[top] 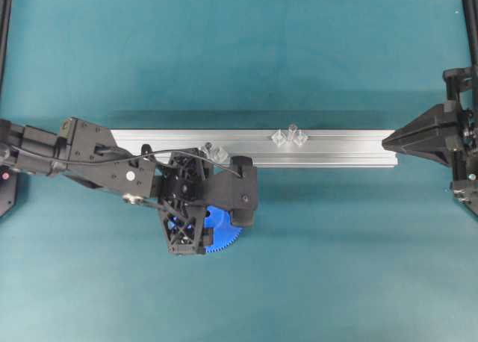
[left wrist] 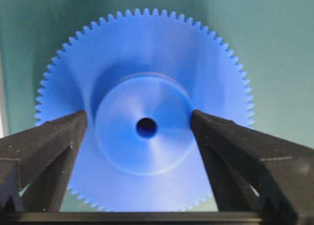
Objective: Find the location of the shaft and insert the large gear.
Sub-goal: 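Lower the left gripper over the gear hub and grasp the blue gear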
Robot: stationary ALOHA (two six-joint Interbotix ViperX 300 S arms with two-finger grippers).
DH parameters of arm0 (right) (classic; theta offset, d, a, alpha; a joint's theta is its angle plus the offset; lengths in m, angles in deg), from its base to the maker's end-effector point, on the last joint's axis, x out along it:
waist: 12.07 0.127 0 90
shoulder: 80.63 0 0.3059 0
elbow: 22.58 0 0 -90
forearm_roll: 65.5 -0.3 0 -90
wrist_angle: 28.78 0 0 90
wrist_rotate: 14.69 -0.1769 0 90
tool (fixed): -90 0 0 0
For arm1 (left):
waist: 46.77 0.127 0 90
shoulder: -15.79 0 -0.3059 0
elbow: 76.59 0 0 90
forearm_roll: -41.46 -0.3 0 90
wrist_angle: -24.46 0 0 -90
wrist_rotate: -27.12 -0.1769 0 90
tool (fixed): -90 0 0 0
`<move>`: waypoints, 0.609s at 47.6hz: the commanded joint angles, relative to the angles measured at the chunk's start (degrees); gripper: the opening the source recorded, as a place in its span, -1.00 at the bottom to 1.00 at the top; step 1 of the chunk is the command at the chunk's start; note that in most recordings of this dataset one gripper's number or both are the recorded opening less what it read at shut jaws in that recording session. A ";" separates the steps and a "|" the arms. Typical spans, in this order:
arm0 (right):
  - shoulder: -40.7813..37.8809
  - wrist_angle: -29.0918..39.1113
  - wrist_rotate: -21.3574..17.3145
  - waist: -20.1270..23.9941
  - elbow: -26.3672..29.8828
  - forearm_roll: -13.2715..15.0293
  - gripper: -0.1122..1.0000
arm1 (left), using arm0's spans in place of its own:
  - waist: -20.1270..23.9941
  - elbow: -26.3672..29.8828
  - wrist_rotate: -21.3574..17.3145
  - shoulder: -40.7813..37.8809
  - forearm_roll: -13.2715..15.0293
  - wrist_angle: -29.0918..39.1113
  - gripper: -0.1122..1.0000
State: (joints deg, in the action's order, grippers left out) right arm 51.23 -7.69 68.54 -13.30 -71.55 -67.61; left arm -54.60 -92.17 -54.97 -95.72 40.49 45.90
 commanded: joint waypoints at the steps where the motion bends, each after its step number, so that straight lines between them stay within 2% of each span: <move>1: 0.09 -0.44 -0.62 0.00 0.35 -0.09 -0.71 | -0.88 0.79 0.62 0.44 -0.18 0.00 0.88; 29: 2.20 0.00 -0.62 -0.18 -0.35 -0.09 -0.71 | -0.88 0.97 1.67 -0.97 -0.18 -0.18 0.88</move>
State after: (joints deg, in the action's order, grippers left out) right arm 53.60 -7.51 68.54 -13.39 -72.43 -67.61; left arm -55.12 -91.73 -53.39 -96.87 40.40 46.08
